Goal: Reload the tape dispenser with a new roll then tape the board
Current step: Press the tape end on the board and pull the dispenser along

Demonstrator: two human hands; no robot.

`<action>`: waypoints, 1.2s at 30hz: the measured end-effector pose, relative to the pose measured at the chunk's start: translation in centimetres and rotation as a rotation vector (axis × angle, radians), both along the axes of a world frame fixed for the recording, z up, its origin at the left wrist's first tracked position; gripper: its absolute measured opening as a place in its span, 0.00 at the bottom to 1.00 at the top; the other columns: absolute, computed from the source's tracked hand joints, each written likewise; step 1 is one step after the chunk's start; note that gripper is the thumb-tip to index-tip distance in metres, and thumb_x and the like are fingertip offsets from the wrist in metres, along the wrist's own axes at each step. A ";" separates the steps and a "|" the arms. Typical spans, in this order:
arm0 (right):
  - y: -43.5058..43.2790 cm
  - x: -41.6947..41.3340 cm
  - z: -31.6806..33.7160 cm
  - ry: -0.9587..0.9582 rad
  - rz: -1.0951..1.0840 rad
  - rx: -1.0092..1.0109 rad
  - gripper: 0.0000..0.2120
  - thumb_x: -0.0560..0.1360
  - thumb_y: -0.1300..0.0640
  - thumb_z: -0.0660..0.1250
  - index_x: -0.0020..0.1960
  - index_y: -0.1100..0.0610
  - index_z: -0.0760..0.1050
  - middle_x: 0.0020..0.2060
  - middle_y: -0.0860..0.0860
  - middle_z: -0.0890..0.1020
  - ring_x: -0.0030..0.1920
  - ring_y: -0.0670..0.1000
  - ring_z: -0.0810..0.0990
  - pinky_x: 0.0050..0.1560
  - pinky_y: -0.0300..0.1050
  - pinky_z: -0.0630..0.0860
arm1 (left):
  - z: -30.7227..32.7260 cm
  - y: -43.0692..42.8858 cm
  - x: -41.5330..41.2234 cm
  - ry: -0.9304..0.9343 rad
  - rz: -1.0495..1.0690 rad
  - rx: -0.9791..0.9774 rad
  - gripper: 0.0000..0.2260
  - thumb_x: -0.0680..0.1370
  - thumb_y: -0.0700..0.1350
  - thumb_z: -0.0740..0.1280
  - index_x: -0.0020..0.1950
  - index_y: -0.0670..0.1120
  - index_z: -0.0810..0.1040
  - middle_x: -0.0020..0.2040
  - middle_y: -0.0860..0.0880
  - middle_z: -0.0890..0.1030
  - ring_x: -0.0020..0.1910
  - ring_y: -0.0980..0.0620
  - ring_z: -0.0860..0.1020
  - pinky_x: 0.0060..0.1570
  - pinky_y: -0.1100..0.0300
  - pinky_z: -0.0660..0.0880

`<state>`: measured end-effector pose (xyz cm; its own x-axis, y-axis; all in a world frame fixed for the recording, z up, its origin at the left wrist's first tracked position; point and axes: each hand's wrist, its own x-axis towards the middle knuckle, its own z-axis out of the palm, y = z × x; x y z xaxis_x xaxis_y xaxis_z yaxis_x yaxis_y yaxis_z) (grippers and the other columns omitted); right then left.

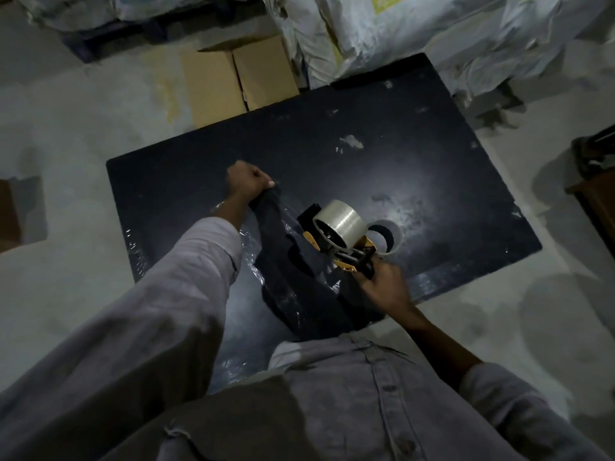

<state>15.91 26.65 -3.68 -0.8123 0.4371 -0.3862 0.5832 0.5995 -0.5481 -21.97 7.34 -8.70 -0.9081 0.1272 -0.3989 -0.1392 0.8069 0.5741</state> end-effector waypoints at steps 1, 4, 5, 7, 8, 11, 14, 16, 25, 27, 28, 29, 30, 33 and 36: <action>0.1 -0.2 0.0 -0.019 -0.004 0.006 0.15 0.80 0.52 0.75 0.61 0.59 0.81 0.49 0.58 0.88 0.49 0.62 0.87 0.46 0.44 0.75 | 0.0 0.0 0.4 0.011 0.019 -0.011 0.09 0.69 0.50 0.87 0.47 0.53 0.92 0.46 0.50 0.91 0.49 0.52 0.88 0.56 0.57 0.85; 0.0 -0.5 -0.2 -0.065 0.009 0.003 0.14 0.80 0.52 0.75 0.61 0.59 0.80 0.51 0.58 0.87 0.51 0.61 0.87 0.47 0.43 0.74 | 0.5 0.2 1.3 0.050 0.152 0.015 0.11 0.66 0.47 0.89 0.44 0.50 0.91 0.42 0.51 0.88 0.47 0.52 0.86 0.53 0.60 0.81; 0.0 -0.6 -0.2 -0.074 0.017 -0.004 0.14 0.80 0.53 0.75 0.61 0.59 0.80 0.51 0.58 0.87 0.51 0.59 0.87 0.47 0.43 0.74 | 0.5 0.3 1.5 0.058 0.170 0.020 0.11 0.66 0.47 0.89 0.42 0.50 0.90 0.42 0.52 0.88 0.46 0.52 0.86 0.53 0.60 0.81; 0.0 -0.5 -0.1 -0.083 0.026 -0.009 0.13 0.80 0.53 0.75 0.61 0.60 0.80 0.51 0.57 0.88 0.52 0.58 0.87 0.48 0.43 0.74 | 0.4 0.3 2.3 0.090 0.132 -0.003 0.09 0.68 0.48 0.88 0.42 0.53 0.90 0.44 0.51 0.89 0.47 0.49 0.87 0.56 0.55 0.84; 0.0 -0.6 -0.1 -0.086 0.028 -0.016 0.13 0.81 0.54 0.74 0.61 0.60 0.80 0.51 0.58 0.88 0.52 0.58 0.87 0.48 0.43 0.74 | 0.2 0.2 2.7 0.117 0.087 -0.029 0.07 0.71 0.49 0.86 0.44 0.54 0.91 0.46 0.49 0.90 0.48 0.46 0.88 0.56 0.51 0.86; 0.0 -0.7 0.2 -0.130 0.013 -0.048 0.13 0.81 0.56 0.73 0.63 0.60 0.80 0.52 0.57 0.87 0.54 0.58 0.86 0.50 0.45 0.76 | -0.2 -0.3 4.2 0.270 -0.121 -0.130 0.03 0.79 0.49 0.79 0.52 0.54 0.91 0.53 0.47 0.87 0.53 0.41 0.86 0.54 0.49 0.84; -0.1 -0.7 0.4 -0.192 0.025 -0.035 0.12 0.80 0.54 0.73 0.61 0.57 0.78 0.50 0.53 0.85 0.54 0.58 0.86 0.53 0.51 0.81 | -0.5 -1.8 5.2 0.438 -0.372 -0.268 0.13 0.82 0.41 0.72 0.65 0.51 0.88 0.59 0.44 0.80 0.57 0.39 0.81 0.55 0.46 0.79; -0.3 -0.8 0.8 -0.235 0.051 0.005 0.12 0.79 0.53 0.72 0.59 0.57 0.77 0.50 0.55 0.85 0.54 0.59 0.85 0.55 0.56 0.83 | -1.0 -3.2 5.5 0.541 -0.553 -0.462 0.26 0.81 0.40 0.70 0.79 0.53 0.77 0.65 0.43 0.76 0.62 0.39 0.77 0.59 0.43 0.77; -0.9 -0.6 1.4 -0.275 0.038 0.044 0.13 0.79 0.53 0.72 0.61 0.58 0.79 0.54 0.58 0.86 0.57 0.60 0.85 0.56 0.55 0.82 | 0.0 -2.2 7.7 0.636 -0.688 -0.751 0.30 0.86 0.49 0.61 0.87 0.45 0.60 0.73 0.45 0.71 0.71 0.42 0.71 0.66 0.44 0.70; -0.9 -0.5 1.4 -0.267 0.036 0.040 0.13 0.79 0.54 0.72 0.60 0.58 0.79 0.53 0.58 0.86 0.56 0.60 0.85 0.56 0.55 0.82 | 0.0 -2.0 8.0 0.615 -0.697 -0.776 0.31 0.87 0.49 0.61 0.88 0.44 0.57 0.73 0.45 0.71 0.71 0.43 0.71 0.66 0.44 0.70; -0.8 -0.3 1.3 -0.262 0.030 0.032 0.13 0.79 0.53 0.73 0.60 0.58 0.79 0.53 0.58 0.86 0.56 0.60 0.85 0.56 0.56 0.83 | 0.1 -1.9 8.1 0.596 -0.710 -0.787 0.32 0.87 0.50 0.62 0.89 0.44 0.56 0.74 0.46 0.71 0.72 0.43 0.70 0.67 0.45 0.70; -0.8 -0.2 1.4 -0.271 0.018 0.026 0.13 0.79 0.53 0.73 0.60 0.58 0.79 0.53 0.58 0.86 0.56 0.61 0.85 0.57 0.56 0.83 | 0.3 -1.7 8.1 0.579 -0.722 -0.797 0.33 0.87 0.51 0.63 0.89 0.45 0.55 0.75 0.47 0.71 0.73 0.43 0.70 0.68 0.45 0.70; -0.6 0.1 1.1 -0.270 0.005 0.019 0.14 0.79 0.52 0.73 0.60 0.59 0.79 0.53 0.58 0.85 0.57 0.61 0.85 0.56 0.56 0.82 | 0.5 -1.6 8.1 0.565 -0.743 -0.821 0.33 0.87 0.52 0.63 0.89 0.45 0.55 0.77 0.48 0.71 0.74 0.43 0.69 0.69 0.46 0.70; 0.2 2.4 1.1 -0.305 -0.035 0.008 0.14 0.78 0.52 0.74 0.60 0.59 0.78 0.54 0.59 0.84 0.58 0.61 0.84 0.54 0.51 0.77 | 1.2 -2.0 6.9 0.607 -0.824 -0.872 0.28 0.88 0.50 0.61 0.88 0.47 0.61 0.83 0.51 0.67 0.75 0.43 0.70 0.69 0.48 0.71; 1.7 5.6 0.7 -0.326 -0.096 0.000 0.15 0.78 0.51 0.74 0.59 0.60 0.78 0.53 0.60 0.84 0.57 0.62 0.83 0.53 0.50 0.74 | 1.0 -2.7 6.3 0.598 -0.813 -0.858 0.26 0.89 0.47 0.57 0.88 0.45 0.62 0.83 0.49 0.68 0.75 0.42 0.70 0.73 0.47 0.69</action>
